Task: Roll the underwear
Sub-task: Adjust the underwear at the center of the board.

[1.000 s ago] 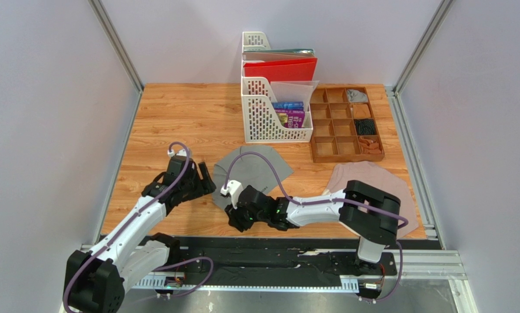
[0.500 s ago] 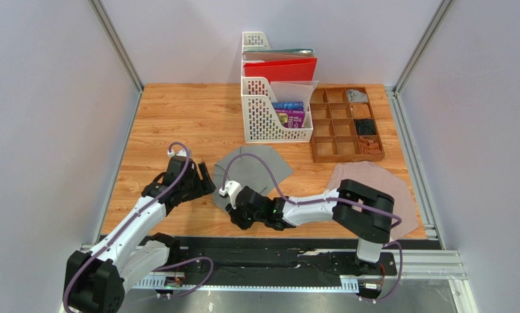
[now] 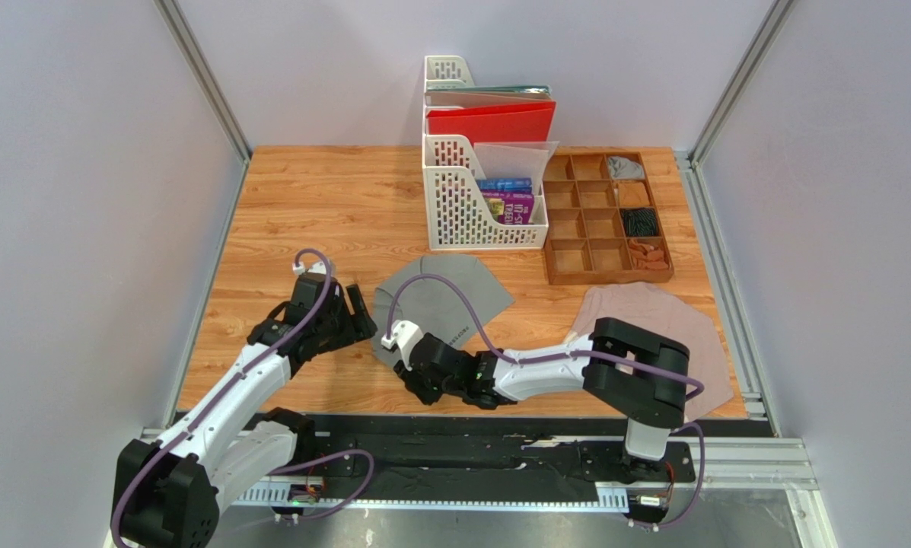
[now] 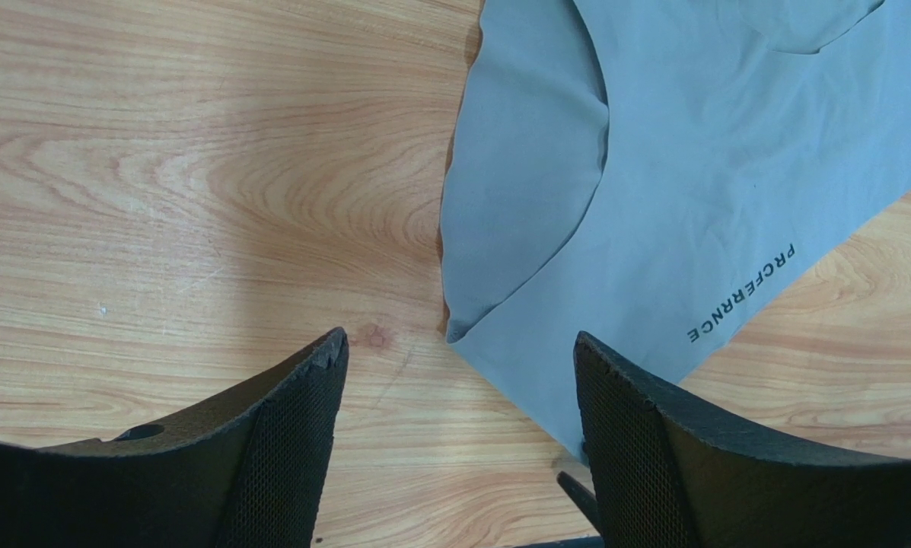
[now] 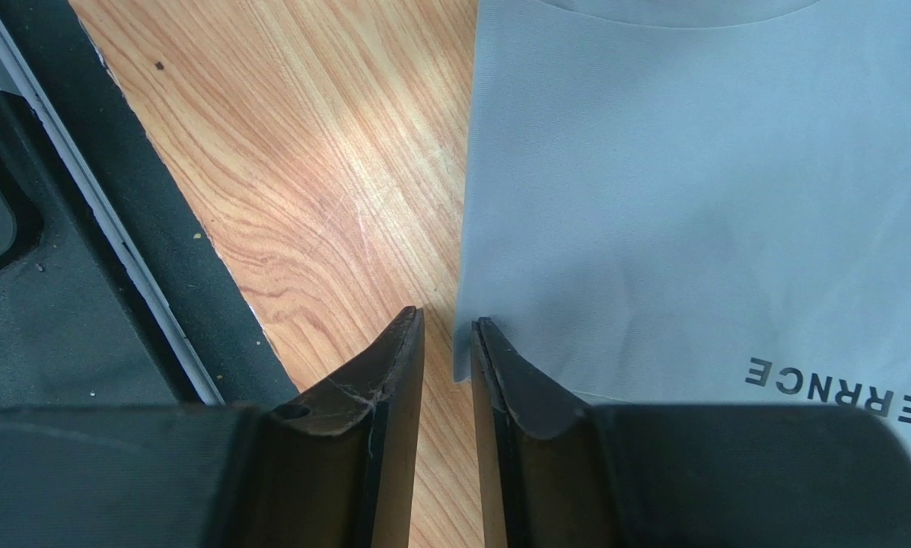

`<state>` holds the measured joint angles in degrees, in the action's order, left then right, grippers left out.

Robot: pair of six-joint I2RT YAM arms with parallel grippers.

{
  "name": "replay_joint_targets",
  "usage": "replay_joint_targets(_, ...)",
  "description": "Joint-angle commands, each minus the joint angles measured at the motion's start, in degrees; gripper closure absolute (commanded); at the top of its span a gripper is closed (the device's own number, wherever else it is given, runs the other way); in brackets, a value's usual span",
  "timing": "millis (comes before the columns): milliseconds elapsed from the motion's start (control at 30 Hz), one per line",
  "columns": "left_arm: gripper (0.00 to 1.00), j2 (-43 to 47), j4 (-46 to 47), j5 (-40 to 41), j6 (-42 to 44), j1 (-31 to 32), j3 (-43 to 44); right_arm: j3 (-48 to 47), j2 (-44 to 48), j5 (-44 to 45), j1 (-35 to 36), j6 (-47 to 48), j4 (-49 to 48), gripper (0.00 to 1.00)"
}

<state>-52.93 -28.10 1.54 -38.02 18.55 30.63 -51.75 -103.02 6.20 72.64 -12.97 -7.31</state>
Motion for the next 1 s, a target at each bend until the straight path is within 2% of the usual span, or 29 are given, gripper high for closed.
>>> replay_joint_targets(0, 0.24, 0.19, -0.12, -0.48, 1.19, -0.35, 0.66, -1.42, 0.19, 2.24, 0.75, 1.02, 2.13, 0.77)
replay_joint_targets(167, 0.27, -0.07, 0.5, -2.75, -0.3, -0.35, -1.09, -1.69, -0.25, 2.5, 1.18, 0.4, 1.26, 1.0)
replay_joint_targets(367, 0.32, -1.56, 4.45, -4.7, -3.9, 0.61, -4.26, -2.13, -0.69, 1.89, 1.19, -1.61, 0.28, 1.0)
replay_joint_targets(500, 0.33, -3.41, 4.02, -2.69, -4.52, 1.49, -4.27, -2.13, -1.3, 2.15, 1.19, -3.11, 0.02, 1.0)
replay_joint_targets(967, 0.52, -4.64, 4.81, -2.42, -5.13, 1.93, -5.41, -1.87, -0.95, 2.94, 1.19, -4.87, -0.51, 1.0)
